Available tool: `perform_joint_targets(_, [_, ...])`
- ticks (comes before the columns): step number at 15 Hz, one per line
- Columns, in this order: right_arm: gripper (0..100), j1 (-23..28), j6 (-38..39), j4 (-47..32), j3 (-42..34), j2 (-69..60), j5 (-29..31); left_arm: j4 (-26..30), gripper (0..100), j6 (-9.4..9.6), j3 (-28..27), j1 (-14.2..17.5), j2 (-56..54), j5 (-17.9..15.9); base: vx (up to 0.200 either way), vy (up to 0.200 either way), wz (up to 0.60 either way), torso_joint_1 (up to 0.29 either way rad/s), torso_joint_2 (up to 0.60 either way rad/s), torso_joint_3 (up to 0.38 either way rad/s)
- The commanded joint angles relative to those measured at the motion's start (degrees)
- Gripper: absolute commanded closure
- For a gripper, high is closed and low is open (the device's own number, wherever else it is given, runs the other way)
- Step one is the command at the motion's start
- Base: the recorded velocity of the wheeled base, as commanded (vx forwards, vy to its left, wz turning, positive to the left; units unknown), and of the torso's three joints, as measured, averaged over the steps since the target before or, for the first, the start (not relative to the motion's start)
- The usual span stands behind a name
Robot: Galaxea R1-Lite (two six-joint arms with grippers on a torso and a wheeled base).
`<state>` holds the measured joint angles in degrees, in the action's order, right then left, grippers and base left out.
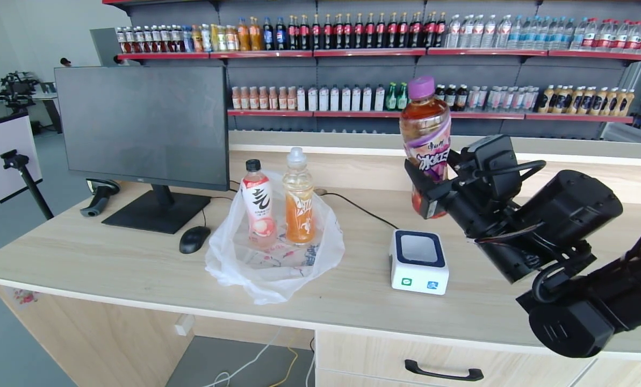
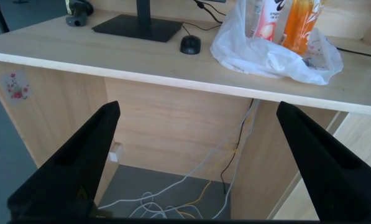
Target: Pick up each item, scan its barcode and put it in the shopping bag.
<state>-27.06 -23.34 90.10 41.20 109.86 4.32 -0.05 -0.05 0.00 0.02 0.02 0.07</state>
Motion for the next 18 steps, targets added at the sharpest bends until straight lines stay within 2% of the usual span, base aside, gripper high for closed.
perform_joint_targets(1, [100,-1.5,0.8,-0.1,0.5,-0.5,0.2,0.0,0,-0.04,0.0,0.1,0.0,0.0,0.0,0.0,0.0,0.0,0.0,0.0])
perform_joint_targets(4, [100,-3.4,5.2,-0.1,0.4,-0.1,0.3,0.0,0,-0.04,0.0,0.1,0.1,0.0,0.0,0.0,0.0,0.0,0.0,0.0])
perform_joint_targets(8, [100,-6.3,16.3,-0.1,0.3,1.5,0.3,0.0,0,-0.04,0.0,0.1,0.1,0.0,0.0,0.0,0.0,0.0,0.0,0.0])
perform_joint_targets(11, [100,-6.4,16.8,-0.1,-0.2,1.6,0.3,0.0,0,0.05,0.0,0.0,0.0,0.0,0.0,0.0,0.0,0.0,0.0,0.0])
perform_joint_targets(14, [100,-7.4,18.6,-0.1,-6.4,1.1,0.3,0.0,0,-0.04,0.0,0.1,0.1,0.0,0.0,0.0,0.0,0.0,0.0,0.0])
perform_joint_targets(18, [100,-7.2,18.8,-0.1,-5.4,1.2,0.3,0.0,0,-0.3,0.0,0.1,0.1,0.0,0.0,0.0,0.0,0.0,0.0,0.0])
